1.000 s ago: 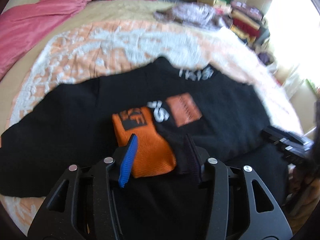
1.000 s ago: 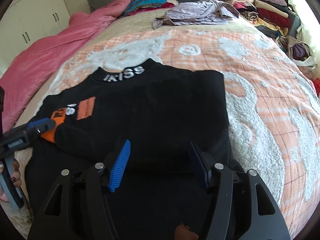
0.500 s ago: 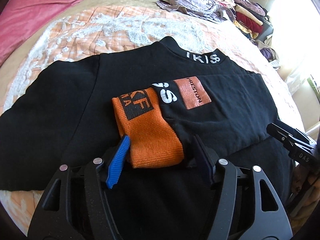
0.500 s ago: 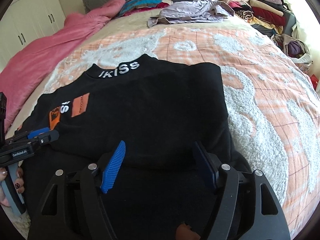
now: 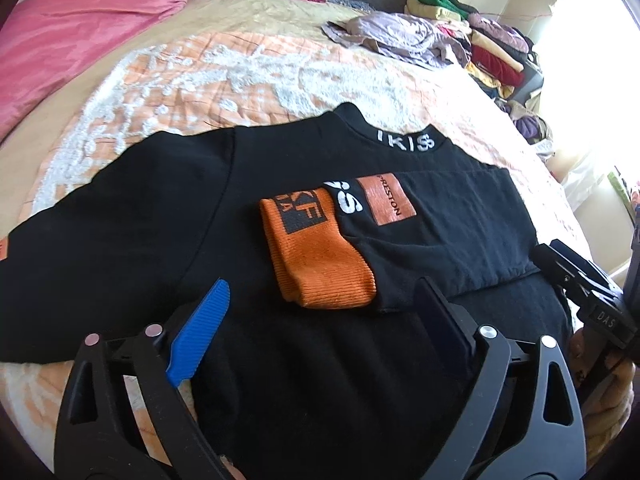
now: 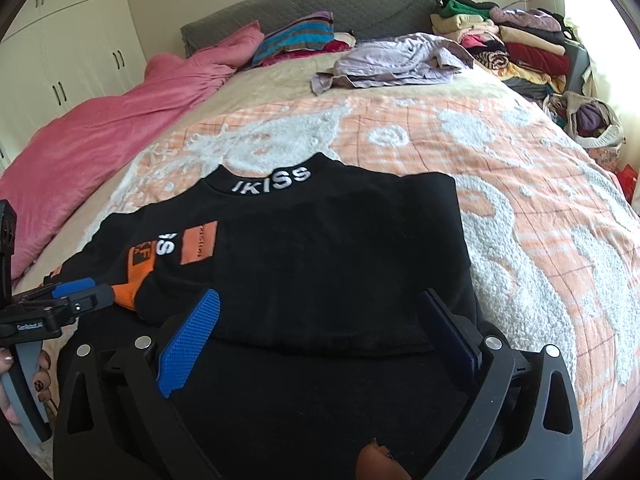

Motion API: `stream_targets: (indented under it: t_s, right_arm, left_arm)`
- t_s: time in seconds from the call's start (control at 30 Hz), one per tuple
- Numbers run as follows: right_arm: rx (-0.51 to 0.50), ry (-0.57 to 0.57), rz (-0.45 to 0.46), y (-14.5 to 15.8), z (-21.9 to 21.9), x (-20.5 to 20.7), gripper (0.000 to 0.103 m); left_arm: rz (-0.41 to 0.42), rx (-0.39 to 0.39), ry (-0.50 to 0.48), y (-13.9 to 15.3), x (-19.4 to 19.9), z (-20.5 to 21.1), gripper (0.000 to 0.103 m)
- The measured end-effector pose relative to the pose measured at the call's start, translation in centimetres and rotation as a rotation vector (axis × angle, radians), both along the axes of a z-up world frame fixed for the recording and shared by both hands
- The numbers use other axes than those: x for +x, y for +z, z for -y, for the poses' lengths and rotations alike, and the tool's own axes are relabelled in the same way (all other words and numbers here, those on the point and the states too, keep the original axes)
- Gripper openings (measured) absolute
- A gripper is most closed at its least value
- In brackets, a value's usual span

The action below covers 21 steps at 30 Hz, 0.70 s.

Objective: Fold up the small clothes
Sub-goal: 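Move the left gripper to the other sleeve's orange cuff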

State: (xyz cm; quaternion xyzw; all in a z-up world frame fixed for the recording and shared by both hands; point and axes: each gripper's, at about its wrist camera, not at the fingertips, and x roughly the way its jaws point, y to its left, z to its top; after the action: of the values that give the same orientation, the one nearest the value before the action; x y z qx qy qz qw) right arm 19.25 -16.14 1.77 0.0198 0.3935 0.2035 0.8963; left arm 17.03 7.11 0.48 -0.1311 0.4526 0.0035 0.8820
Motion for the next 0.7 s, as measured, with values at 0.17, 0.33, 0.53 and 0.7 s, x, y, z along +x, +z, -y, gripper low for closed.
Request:
stream_targets:
  t_s: [0.17, 0.33, 0.53, 0.7]
  right_arm:
    - [0.002, 0.005, 0.017, 0.5, -0.6, -0.4, 0.098]
    - [0.023, 0.011, 0.035, 1.2, -1.0, -1.2, 0.098]
    - [0.052, 0.016, 0.062, 2.2, -1.2, -3.1, 0.098]
    - [0.067, 0.052, 0.054, 2.5, -2.0, -4.6, 0.098]
  left_arm:
    - [0.018, -0.014, 0.019, 0.8, -1.0, -0.7, 0.094]
    - [0.033, -0.010, 0.035, 1.3, -2.0, -1.3, 0.094]
    - [0.053, 0.001, 0.062, 1.8, -3.4, -2.4, 0.094]
    - [0.071, -0.010, 0.084, 2.3, -4.7, -3.4, 0.094]
